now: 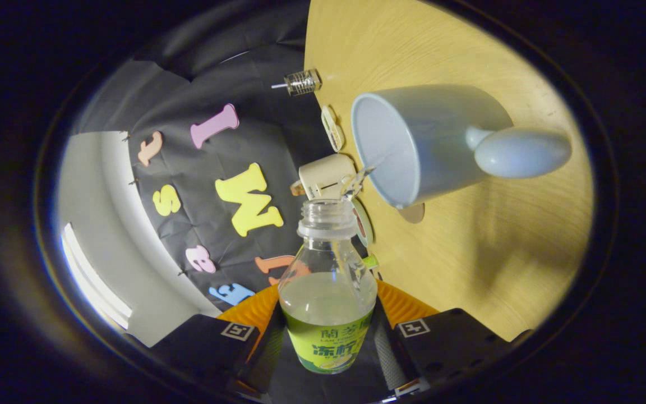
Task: Take the bottle from table, then pour the juice into the cup, finally place the bottle on the coaster
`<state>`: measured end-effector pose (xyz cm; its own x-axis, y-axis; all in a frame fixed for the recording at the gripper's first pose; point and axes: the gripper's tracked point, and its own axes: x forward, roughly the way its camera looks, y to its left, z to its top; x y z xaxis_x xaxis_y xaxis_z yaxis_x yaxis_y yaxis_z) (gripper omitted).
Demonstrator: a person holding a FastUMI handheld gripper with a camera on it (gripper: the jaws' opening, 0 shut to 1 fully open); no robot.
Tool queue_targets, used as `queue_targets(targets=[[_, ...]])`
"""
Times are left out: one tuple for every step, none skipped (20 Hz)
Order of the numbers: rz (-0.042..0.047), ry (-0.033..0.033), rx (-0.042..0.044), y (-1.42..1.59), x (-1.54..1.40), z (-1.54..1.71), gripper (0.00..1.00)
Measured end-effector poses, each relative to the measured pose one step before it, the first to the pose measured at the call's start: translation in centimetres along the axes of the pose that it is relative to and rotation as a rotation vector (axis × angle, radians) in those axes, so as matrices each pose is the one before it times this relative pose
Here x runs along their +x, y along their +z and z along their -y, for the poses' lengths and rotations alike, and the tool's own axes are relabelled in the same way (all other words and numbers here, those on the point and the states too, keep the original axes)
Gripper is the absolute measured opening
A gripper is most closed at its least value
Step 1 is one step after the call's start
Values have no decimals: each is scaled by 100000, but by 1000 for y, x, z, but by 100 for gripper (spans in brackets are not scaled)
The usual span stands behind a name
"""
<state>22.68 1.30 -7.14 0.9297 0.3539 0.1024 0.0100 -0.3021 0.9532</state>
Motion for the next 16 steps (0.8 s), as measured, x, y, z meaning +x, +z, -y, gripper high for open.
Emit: queue_targets(targets=[[318, 1013, 179, 95, -123, -179, 77], [330, 949, 589, 254, -251, -256, 78], [-280, 605, 1105, 114, -207, -88, 78], [-42, 117, 1628, 267, 137, -200, 78], [342, -643, 1418, 148, 105, 72, 77], [75, -868, 1330, 12, 104, 114, 77], [-315, -1074, 1740, -196, 51, 134, 77], [157, -378, 1931, -33, -195, -129, 77], [219, -5, 925, -160, -27, -176, 77], [-150, 470, 44, -252, -101, -235, 77], [-177, 711, -125, -76, -15, -158, 77], [-135, 834, 412, 6, 107, -332, 77], [253, 529, 1038, 10, 47, -183, 78], [452, -115, 1120, 65, 202, -98, 77], [245, 44, 1088, -89, 77, 27, 77], [-296, 652, 1133, -222, 0, -216, 78]])
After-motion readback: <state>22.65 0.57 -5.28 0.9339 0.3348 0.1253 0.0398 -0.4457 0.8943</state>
